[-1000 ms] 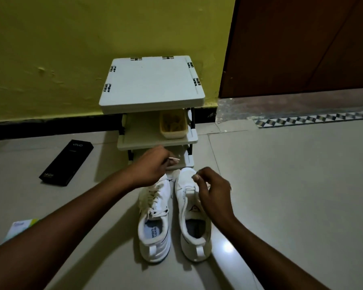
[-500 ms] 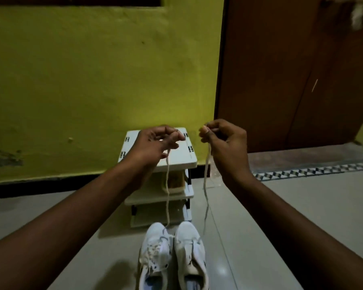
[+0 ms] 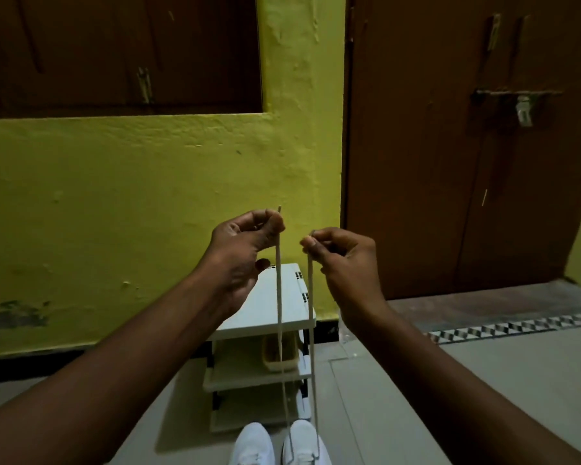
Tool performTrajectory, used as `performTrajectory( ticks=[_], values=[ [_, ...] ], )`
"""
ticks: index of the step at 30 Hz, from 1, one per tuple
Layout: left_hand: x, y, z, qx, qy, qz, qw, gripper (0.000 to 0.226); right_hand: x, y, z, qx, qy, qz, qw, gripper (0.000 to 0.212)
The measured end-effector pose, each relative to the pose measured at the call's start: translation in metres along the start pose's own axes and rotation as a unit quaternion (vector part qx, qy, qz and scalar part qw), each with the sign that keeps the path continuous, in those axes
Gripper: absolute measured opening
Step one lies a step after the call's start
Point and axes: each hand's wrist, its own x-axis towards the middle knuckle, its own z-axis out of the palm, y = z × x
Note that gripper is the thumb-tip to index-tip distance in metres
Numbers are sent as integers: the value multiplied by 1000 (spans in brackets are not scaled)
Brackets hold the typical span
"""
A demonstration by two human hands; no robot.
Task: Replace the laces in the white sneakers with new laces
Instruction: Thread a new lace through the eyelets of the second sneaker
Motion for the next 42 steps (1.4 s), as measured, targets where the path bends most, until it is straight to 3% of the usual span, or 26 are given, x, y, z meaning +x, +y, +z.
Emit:
performTrajectory(
  ticks=[11,21,26,32,36,40,42],
  values=[
    [5,19,1,-17,4,7,1000,58,0,-4,6,-8,-43,6,999,8],
    [12,13,-6,-36,-27,15,999,26,1,-3,6,-27,-65,0,998,7],
    [6,-12,-11,82,-29,29,996,4,-9,15,-3,-53,-67,30,996,12],
    [-13,-87,-22,221,-78,-7,972,8,-36,79,-22,-130,-82,83,985,2],
    [-23,-161,-36,266,-89,-44,959,6,-65,132,-37,-141,-79,120,979,9],
    [-33,-231,-52,341,-150,-44,927,21,-97,188,-50,-224,-105,152,957,12],
    [-36,-266,-61,419,-179,-49,889,38,-113,215,-56,-272,-128,170,939,13]
  ],
)
